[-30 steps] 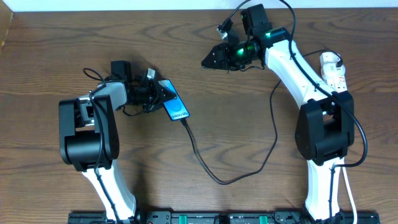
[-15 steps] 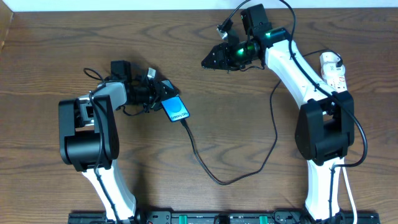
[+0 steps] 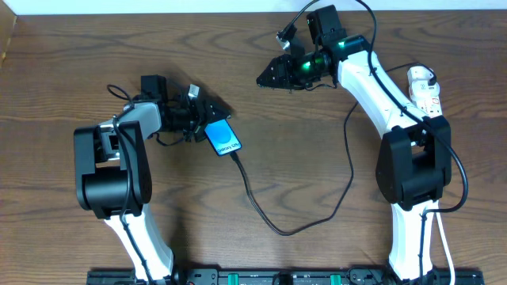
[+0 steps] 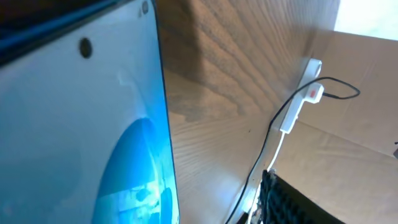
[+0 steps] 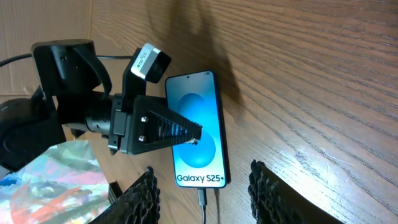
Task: Plug charger to phone and switch on socket
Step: 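Lower the phone with the left gripper and lay it flat on the table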
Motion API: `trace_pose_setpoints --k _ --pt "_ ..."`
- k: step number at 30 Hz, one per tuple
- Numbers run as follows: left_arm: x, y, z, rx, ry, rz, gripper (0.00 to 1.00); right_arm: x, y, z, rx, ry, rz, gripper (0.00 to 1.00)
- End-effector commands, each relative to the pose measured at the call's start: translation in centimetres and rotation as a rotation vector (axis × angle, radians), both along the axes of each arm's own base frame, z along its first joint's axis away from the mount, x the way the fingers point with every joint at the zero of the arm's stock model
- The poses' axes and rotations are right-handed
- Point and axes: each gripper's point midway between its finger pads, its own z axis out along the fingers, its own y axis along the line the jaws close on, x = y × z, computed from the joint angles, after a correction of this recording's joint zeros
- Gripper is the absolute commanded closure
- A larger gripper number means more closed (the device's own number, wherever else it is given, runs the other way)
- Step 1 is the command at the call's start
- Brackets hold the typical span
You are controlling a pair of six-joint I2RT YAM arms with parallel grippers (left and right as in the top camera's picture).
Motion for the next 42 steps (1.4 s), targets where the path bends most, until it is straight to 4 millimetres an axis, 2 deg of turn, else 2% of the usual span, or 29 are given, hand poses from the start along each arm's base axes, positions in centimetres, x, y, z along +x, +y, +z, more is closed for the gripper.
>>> trace_pose_setpoints --k 1,12,19,31,42 --pt "-1.3 2.0 -3.6 0.180 0.096 0.035 0.34 0.0 0.2 2.1 0.015 -0.059 0.017 0.54" --pt "-2.5 3.8 -5.3 0.315 0.166 0.053 0.33 0.0 0.1 2.1 0.013 -0.060 0.016 0.54" --pt "-2.7 4.3 -5.6 0.347 0.203 0.072 0.26 0.0 0.1 2.1 0.013 -0.060 0.016 0.54" --pt "-4.1 5.5 -5.8 0.432 0.298 0.072 0.21 0.0 0.1 2.1 0.012 -0.066 0.020 0.53" --pt "-5.5 5.8 -5.9 0.458 0.355 0.062 0.21 0.0 0.1 2.1 0.011 -0.069 0.022 0.53"
